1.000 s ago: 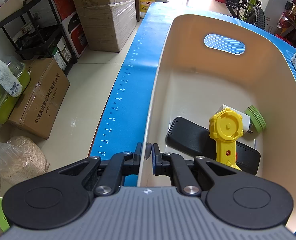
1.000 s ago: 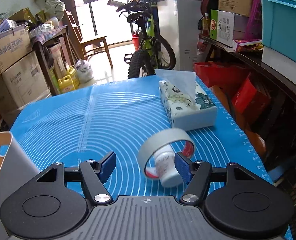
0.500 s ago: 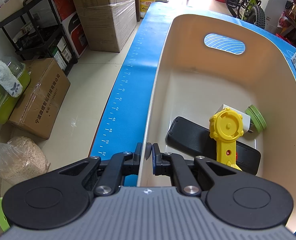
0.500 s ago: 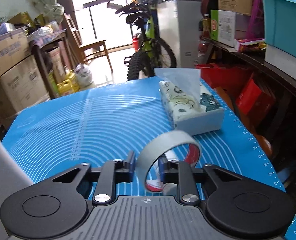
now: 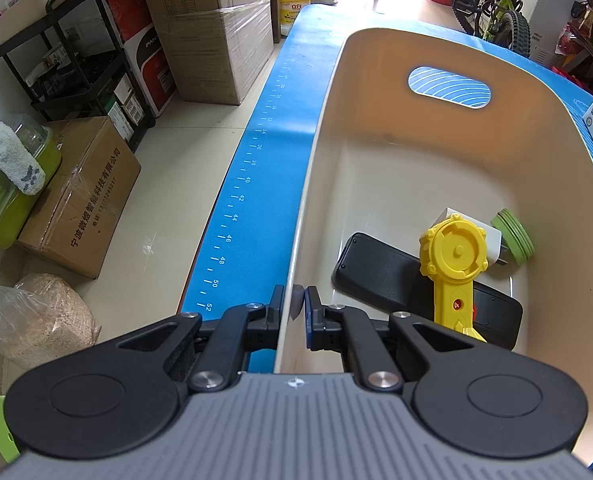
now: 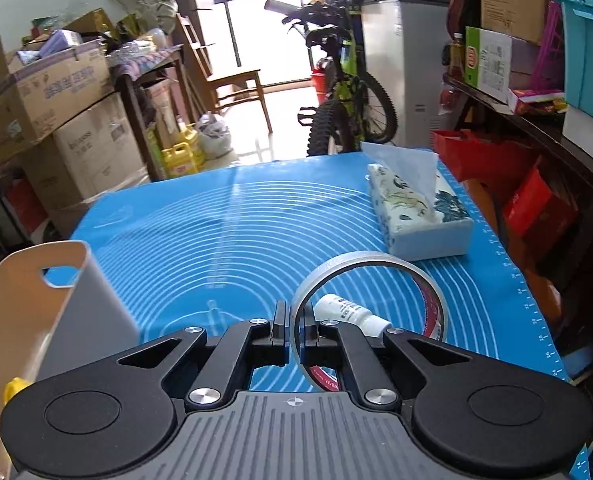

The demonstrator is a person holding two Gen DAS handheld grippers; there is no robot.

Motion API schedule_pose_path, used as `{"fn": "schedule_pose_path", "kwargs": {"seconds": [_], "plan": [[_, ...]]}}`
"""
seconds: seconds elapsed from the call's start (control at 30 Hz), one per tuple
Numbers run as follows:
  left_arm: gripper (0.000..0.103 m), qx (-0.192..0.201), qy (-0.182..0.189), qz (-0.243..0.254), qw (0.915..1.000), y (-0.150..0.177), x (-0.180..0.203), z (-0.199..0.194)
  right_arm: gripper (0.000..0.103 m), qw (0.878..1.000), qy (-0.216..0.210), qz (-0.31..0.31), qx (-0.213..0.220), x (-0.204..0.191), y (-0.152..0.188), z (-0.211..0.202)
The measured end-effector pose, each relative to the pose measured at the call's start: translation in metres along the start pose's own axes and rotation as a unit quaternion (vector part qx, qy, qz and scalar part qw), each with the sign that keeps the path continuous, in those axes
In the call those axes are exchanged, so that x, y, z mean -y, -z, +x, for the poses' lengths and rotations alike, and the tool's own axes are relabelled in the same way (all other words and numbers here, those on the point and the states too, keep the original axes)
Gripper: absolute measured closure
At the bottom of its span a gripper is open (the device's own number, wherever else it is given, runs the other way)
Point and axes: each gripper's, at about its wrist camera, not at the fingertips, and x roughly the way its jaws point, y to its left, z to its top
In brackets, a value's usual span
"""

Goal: Organize rigid objects
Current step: 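Move the right gripper to the grey tape roll and grasp its rim, then carry the tape roll into the basket and release it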

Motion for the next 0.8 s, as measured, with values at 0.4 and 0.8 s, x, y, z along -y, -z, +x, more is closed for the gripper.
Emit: {"fn": "schedule_pose_path", "kwargs": {"seconds": [0.4, 0.8], "plan": [[0.092, 0.0, 0.0, 0.0, 1.0, 0.0, 0.001, 0.0, 0.088, 0.998, -0.042, -0.046, 0.022, -0.037, -0.002, -0.033], [0.092, 0.0, 0.0, -0.001, 1.0, 0.0, 0.001, 0.0, 0.088, 0.987, -0.098, -0.103, 0.078, -0.101, -0.013, -0.073]]}}
